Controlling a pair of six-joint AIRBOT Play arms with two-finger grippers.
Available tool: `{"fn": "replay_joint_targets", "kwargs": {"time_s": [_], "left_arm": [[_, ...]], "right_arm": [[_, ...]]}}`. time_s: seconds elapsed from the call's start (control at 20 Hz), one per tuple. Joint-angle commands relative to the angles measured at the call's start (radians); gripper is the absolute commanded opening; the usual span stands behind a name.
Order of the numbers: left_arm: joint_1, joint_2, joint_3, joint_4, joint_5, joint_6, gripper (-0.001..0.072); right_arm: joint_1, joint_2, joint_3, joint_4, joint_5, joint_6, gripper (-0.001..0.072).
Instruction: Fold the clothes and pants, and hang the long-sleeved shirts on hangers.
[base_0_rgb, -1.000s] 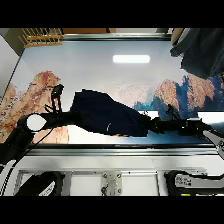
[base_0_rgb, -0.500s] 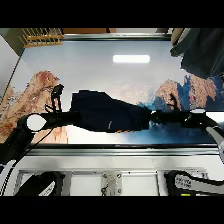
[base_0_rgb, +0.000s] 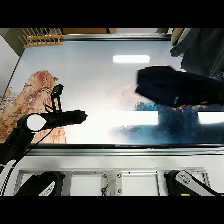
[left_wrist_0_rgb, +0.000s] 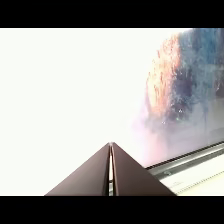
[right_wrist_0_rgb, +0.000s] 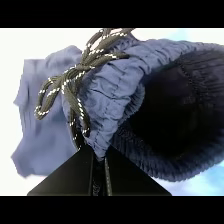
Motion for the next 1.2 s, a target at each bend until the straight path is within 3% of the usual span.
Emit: {"fn": "replay_joint_targets", "kwargs": {"time_s": [0.0, 0.25, 0.5, 0.65, 0.7, 0.75, 0.8, 0.85, 1.0, 1.15], "left_arm": [[-0.001, 0.001, 0.0, 0.0, 0.017, -0.005, 0.0007], [0.0, 0.001, 0.0, 0.0, 0.024, -0.005, 0.0006], [0.0, 0.001, 0.0, 0.0, 0.024, -0.005, 0.0007], [0.0, 0.001, 0.0, 0.0, 0.024, -0.005, 0.0007], [0.0, 0.001, 0.0, 0.0, 0.024, -0.005, 0.0007], [0.0, 0.001, 0.0, 0.0, 0.024, -0.005, 0.0007], [0.0, 0.001, 0.0, 0.0, 0.024, -0.005, 0.0006], [0.0, 0.001, 0.0, 0.0, 0.023, -0.005, 0.0007], [-0.001, 0.001, 0.0, 0.0, 0.021, -0.005, 0.0007], [-0.001, 0.001, 0.0, 0.001, 0.021, -0.005, 0.0007]], "right_arm": [[-0.174, 0.031, 0.009, -0.284, 0.022, 0.192, 0.001], [-0.183, 0.055, -0.085, -0.474, 0.136, 0.36, 0.001], [-0.14, 0.135, -0.193, -0.607, 0.208, 0.457, 0.0011], [-0.135, 0.163, -0.217, -0.619, 0.256, 0.463, 0.0014], [-0.135, 0.164, -0.217, -0.618, 0.274, 0.462, 0.0065], [-0.135, 0.166, -0.217, -0.618, 0.289, 0.462, 0.031], [-0.135, 0.168, -0.217, -0.617, 0.301, 0.463, 0.0606], [-0.135, 0.176, -0.21, -0.618, 0.304, 0.462, 0.0669], [-0.134, 0.226, -0.145, -0.603, 0.277, 0.415, 0.0666], [-0.044, 0.325, -0.104, -0.417, 0.193, 0.311, 0.0665]]}}
